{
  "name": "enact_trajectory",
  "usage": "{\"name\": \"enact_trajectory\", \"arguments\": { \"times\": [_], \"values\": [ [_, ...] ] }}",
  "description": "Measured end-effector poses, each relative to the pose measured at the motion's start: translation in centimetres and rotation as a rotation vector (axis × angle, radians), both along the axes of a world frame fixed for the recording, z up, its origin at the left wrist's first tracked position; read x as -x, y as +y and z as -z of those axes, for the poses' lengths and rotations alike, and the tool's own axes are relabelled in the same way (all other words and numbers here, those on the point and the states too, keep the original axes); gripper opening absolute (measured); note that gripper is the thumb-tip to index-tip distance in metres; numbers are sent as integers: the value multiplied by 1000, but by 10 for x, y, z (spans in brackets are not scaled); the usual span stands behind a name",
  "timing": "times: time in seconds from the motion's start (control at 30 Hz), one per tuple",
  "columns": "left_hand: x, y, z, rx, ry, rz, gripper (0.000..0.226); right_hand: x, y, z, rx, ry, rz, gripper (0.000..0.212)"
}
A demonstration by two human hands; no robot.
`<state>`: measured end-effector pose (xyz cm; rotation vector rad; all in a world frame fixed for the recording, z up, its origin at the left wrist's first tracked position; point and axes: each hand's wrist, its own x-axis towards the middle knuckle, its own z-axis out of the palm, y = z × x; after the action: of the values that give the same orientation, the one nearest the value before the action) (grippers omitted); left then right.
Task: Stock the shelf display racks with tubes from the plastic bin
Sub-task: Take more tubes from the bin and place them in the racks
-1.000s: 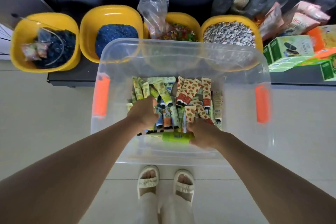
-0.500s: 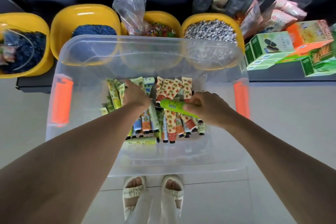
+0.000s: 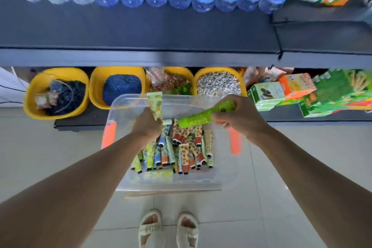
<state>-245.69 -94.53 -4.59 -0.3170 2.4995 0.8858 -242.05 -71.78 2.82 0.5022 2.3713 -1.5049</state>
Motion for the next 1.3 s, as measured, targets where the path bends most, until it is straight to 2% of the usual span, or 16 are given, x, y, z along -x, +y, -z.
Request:
{"name": "enact_trajectory", "arguments": {
  "times": [0.13, 0.23, 0.3, 0.4, 0.47, 0.57, 0.67, 0.77, 0.9, 1.0, 1.17, 1.3],
  "values": [
    [2, -6, -98, -91, 107, 19, 21, 7, -5, -87, -16, 95, 66, 14],
    [6, -12, -169, -194, 174, 52, 4, 14, -11, -148, 62, 122, 134, 15],
    [13, -15, -212, -216, 219, 76, 10, 17, -17, -189, 228, 139, 170, 11],
    [24, -18, -275, -278, 264, 129, 6, 22, -28, -252, 604, 198, 277, 13],
    [30, -18, -316, -328, 270, 151, 11, 24, -38, -294, 662, 252, 356, 13],
    [37, -20, -370, -478, 332, 150, 20, 26, -49, -349, 489, 373, 339, 15],
    [37, -19, -416, -532, 412, 188, 9, 23, -55, -395, 291, 463, 292, 26],
    [33, -15, -454, -573, 502, 207, 21, 22, -55, -430, 295, 533, 327, 20],
    [30, -12, -497, -668, 497, 247, 11, 16, -50, -469, 391, 605, 304, 12],
    [31, -11, -527, -680, 525, 292, 13, 12, -40, -495, 356, 675, 269, 19],
    [39, 1, -565, -660, 645, 386, 16, 18, -15, -529, 122, 826, 275, 15],
    [56, 16, -585, -623, 737, 373, 21, 40, 12, -559, -86, 917, 304, 11]
  ]
}}
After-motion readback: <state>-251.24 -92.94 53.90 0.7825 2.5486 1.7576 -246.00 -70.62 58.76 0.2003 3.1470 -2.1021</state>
